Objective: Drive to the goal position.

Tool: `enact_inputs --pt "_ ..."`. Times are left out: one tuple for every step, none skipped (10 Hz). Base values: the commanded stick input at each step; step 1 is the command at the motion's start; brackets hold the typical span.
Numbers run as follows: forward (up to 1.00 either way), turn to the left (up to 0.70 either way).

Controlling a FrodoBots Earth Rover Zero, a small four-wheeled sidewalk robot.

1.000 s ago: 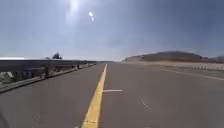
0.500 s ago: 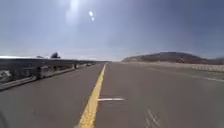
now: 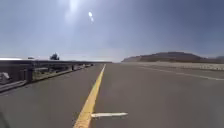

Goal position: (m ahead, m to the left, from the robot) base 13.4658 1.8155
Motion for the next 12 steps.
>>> enact_inputs --pt "0.85 0.00" --pt "0.85 0.00" --pt "0.85 0.00" --pt "0.85 0.00" --pt "0.85 0.00" --pt "0.85 0.00" --pt "0.85 0.00" --pt "0.85 0.00" --pt "0.85 0.00" --pt "0.85 0.00" --pt "0.85 0.00" --pt "0.85 0.00"
